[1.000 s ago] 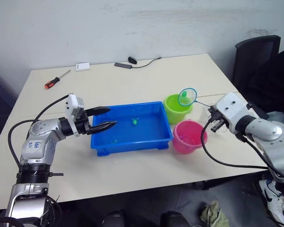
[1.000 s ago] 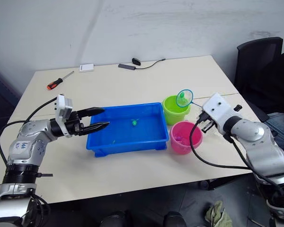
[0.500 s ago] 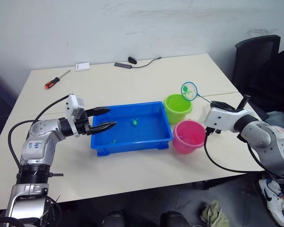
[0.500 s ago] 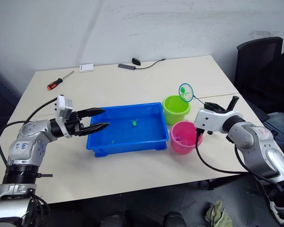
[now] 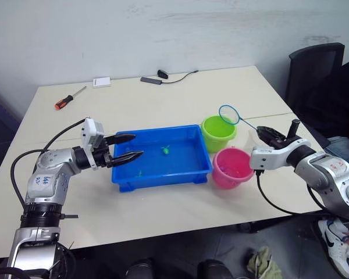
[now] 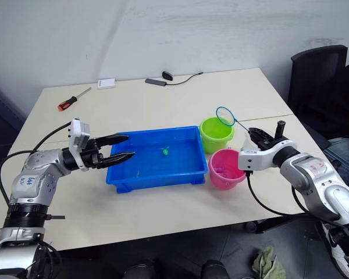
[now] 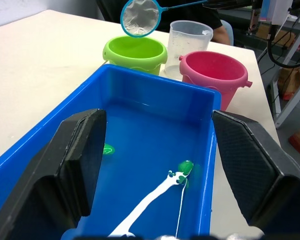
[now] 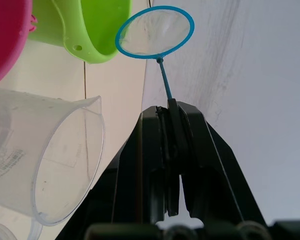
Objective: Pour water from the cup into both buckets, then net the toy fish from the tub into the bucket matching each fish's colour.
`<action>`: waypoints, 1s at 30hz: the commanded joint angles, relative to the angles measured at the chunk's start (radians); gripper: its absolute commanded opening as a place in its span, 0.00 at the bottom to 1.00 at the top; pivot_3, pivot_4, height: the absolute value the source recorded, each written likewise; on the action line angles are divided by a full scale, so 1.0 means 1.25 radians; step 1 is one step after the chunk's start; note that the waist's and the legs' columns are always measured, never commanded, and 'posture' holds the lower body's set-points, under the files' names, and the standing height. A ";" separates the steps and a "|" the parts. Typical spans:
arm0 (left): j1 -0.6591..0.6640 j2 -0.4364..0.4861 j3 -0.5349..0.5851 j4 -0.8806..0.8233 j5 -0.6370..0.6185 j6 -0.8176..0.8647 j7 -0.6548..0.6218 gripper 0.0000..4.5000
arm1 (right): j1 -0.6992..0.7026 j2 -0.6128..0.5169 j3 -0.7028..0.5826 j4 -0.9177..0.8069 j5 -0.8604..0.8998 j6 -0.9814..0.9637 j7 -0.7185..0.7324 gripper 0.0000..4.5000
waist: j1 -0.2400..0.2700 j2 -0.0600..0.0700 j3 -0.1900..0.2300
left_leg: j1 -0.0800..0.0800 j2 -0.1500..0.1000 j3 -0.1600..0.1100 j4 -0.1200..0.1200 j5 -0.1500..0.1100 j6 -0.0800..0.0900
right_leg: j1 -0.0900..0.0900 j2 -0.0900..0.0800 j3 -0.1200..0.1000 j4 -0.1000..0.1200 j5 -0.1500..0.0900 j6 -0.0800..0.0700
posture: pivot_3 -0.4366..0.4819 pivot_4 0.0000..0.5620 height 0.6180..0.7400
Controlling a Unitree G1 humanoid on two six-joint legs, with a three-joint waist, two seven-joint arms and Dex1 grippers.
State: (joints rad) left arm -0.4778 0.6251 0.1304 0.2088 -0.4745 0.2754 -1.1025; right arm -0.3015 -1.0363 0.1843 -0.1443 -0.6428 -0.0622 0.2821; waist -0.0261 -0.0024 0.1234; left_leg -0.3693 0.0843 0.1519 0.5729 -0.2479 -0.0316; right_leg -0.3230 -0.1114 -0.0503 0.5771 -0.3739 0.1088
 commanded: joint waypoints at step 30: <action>0.252 0.034 0.160 -0.226 -0.038 0.027 0.142 0.82 | -0.416 0.264 0.005 -0.062 0.827 1.120 0.438 0.00 | -0.002 0.001 -0.002 | 0.000 0.007 -0.003 0.001 -0.005 0.006 | -0.006 -0.006 0.000 0.007 -0.002 -0.012 | 0.48 0.27 0.94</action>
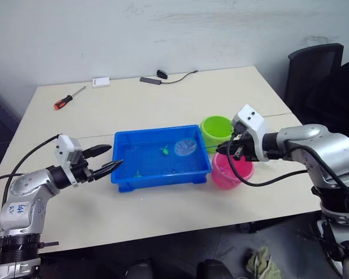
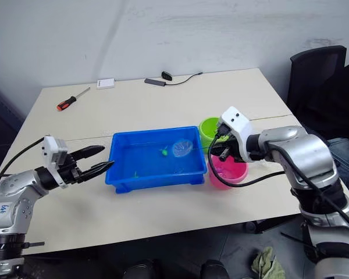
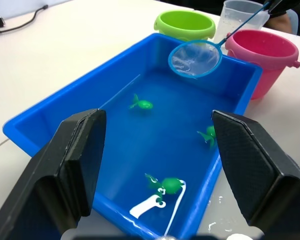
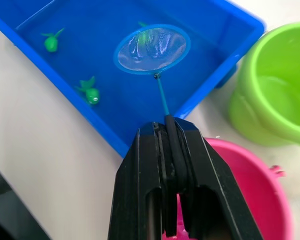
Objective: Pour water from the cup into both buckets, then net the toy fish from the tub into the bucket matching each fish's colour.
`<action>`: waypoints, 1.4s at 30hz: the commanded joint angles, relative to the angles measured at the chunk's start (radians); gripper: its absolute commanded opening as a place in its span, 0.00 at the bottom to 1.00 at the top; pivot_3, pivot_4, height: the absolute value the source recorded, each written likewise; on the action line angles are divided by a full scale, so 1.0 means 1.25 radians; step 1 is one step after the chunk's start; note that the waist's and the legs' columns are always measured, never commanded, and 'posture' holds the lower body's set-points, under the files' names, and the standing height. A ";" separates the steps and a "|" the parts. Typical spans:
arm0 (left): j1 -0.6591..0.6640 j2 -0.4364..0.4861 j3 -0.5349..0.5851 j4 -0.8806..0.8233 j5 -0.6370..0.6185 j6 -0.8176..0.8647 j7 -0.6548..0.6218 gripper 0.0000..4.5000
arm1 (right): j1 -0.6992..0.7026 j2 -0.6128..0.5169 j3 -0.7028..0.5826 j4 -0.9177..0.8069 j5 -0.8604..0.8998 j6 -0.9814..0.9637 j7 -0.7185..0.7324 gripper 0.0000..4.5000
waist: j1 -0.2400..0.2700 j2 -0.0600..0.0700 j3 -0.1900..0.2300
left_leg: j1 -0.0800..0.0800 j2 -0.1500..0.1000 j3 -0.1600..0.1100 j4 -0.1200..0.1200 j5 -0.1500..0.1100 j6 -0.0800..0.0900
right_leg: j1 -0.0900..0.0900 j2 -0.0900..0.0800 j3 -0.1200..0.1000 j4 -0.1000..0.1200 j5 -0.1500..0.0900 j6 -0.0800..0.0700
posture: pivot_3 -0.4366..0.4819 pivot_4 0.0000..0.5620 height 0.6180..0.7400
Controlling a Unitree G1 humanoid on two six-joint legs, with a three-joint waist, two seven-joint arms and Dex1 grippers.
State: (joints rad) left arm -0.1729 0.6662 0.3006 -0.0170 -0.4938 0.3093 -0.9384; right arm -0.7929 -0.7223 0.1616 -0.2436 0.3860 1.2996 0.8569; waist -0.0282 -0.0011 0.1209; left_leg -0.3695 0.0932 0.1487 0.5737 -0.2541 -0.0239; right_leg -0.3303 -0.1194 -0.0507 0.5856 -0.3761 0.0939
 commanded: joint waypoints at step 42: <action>-0.053 0.008 -0.010 -0.031 -0.026 0.011 0.000 0.82 | -0.010 0.249 -0.070 0.107 0.000 -0.062 -0.196 0.00 | 0.000 0.000 -0.001 | -0.001 0.003 0.009 0.000 -0.001 -0.001 | -0.008 0.004 -0.010 0.005 0.008 0.007 | 0.48 0.27 0.94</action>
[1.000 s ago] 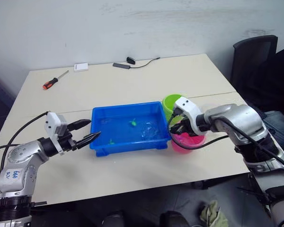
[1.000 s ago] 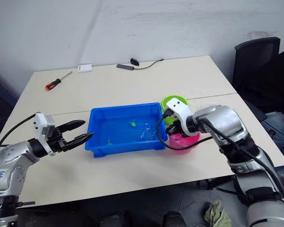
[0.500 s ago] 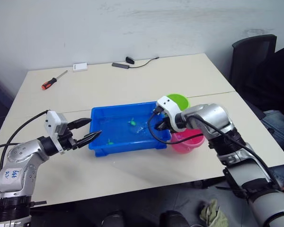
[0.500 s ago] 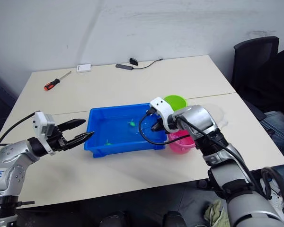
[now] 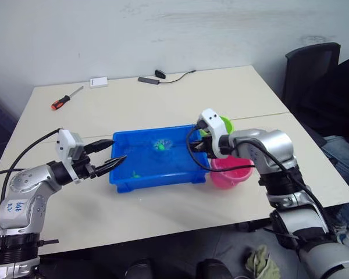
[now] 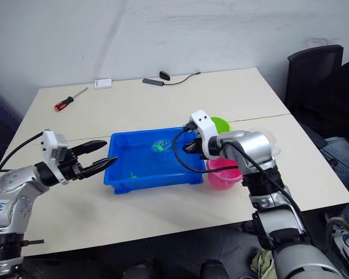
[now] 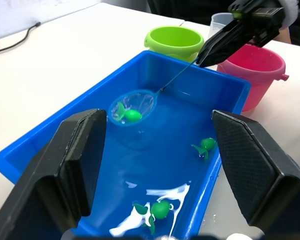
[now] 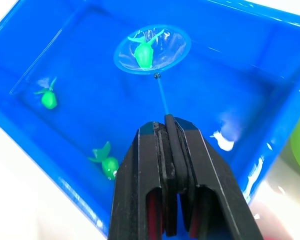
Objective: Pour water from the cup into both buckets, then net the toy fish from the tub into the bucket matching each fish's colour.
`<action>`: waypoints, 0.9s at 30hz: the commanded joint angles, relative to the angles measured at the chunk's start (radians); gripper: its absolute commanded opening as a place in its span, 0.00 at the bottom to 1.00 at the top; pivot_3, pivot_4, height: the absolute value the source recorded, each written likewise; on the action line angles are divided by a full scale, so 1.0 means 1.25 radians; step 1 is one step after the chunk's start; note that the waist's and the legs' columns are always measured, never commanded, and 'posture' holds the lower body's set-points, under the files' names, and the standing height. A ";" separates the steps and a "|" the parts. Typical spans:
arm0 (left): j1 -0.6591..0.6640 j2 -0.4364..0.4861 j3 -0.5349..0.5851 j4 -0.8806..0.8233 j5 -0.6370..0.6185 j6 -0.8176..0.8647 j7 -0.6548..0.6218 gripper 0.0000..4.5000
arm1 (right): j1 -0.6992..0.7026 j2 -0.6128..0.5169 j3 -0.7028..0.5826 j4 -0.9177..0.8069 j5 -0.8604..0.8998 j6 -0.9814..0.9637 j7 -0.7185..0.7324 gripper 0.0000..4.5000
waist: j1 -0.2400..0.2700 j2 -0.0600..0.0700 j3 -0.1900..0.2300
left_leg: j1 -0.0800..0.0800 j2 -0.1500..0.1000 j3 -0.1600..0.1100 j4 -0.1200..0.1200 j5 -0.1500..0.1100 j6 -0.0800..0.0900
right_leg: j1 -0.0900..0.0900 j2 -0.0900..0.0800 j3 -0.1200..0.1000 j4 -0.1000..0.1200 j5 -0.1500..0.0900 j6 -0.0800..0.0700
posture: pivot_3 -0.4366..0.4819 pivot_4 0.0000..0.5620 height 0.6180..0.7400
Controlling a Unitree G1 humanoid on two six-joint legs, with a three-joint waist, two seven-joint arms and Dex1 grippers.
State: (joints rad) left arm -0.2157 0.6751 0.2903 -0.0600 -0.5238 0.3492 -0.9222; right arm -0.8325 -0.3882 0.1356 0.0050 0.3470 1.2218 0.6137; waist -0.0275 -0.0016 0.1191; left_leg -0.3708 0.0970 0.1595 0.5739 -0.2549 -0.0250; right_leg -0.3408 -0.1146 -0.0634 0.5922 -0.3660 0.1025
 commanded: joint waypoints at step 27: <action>-0.252 -0.056 -0.122 0.272 0.067 -0.140 -0.120 0.82 | 0.267 -0.378 -0.098 -0.280 -0.123 -0.336 -0.042 0.00 | 0.001 0.000 0.000 | 0.000 -0.003 0.006 0.001 0.000 0.000 | 0.000 0.001 -0.004 -0.003 0.000 0.002 | 0.48 0.27 0.94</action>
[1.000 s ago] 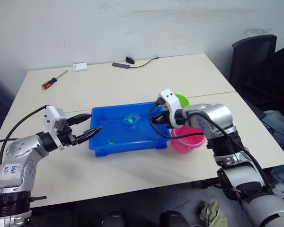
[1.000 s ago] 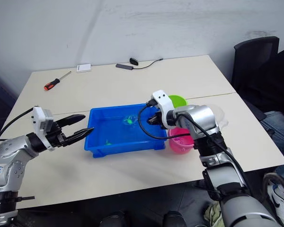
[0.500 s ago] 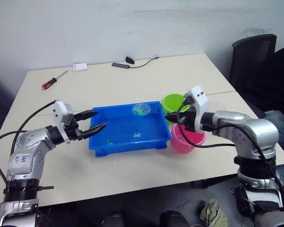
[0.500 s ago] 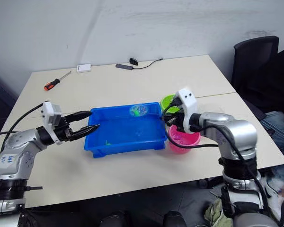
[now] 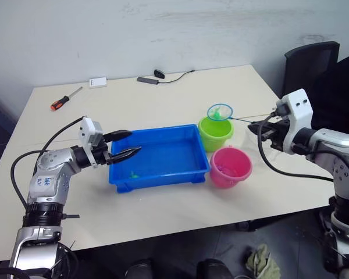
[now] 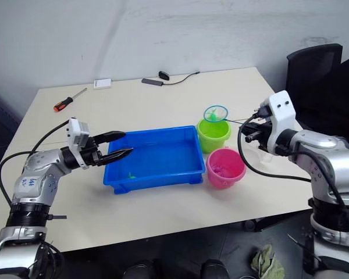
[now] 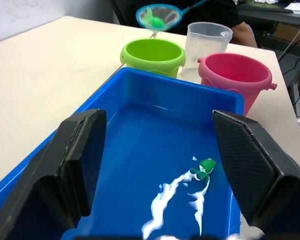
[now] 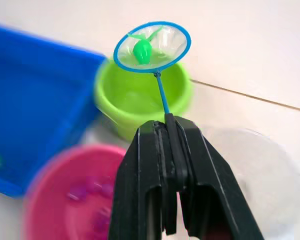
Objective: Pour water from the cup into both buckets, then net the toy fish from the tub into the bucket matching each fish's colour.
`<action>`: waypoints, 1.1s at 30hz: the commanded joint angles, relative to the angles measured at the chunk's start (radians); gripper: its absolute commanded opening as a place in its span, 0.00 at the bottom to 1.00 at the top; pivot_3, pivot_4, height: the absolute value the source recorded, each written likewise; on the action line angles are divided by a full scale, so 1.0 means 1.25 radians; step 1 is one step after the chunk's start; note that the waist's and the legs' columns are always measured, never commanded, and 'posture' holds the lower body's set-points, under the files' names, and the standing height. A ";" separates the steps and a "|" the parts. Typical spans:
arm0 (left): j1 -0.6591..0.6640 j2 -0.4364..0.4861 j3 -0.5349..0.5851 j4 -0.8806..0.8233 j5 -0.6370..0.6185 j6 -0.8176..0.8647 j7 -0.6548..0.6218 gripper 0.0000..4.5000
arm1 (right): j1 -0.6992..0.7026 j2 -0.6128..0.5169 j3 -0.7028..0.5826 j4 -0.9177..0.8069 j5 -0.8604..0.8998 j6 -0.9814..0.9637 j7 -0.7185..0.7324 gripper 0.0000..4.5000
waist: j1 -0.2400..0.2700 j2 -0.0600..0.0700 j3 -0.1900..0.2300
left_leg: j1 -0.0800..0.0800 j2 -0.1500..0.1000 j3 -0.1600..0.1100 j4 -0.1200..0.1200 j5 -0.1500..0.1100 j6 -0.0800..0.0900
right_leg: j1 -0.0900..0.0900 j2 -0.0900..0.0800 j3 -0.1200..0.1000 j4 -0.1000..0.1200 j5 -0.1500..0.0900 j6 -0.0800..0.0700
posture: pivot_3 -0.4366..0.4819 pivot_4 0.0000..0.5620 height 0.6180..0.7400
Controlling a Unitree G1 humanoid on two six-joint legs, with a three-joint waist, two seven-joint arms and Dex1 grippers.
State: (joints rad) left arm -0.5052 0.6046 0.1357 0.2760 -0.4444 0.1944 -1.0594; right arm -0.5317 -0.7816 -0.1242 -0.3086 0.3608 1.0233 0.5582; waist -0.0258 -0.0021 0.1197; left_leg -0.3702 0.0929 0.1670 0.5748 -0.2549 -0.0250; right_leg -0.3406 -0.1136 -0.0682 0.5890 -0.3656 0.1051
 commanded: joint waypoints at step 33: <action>-0.008 -0.002 0.006 -0.006 0.002 -0.010 -0.025 0.82 | 0.028 -0.131 0.250 0.070 -0.618 -0.777 -0.094 0.00 | 0.000 0.000 0.001 | 0.002 0.001 0.006 0.003 0.003 -0.005 | -0.001 0.000 0.000 0.000 -0.001 0.005 | 0.48 0.27 0.94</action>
State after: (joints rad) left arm -0.5349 0.5879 0.1147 0.3206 -0.4296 0.1869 -1.0929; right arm -0.4411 -0.9945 0.2992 -0.1595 -0.6032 0.0475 0.3560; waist -0.0261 -0.0019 0.1203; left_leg -0.3682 0.0937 0.1747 0.5785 -0.2512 -0.0319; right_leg -0.3398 -0.1141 -0.0678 0.5894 -0.3667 0.1111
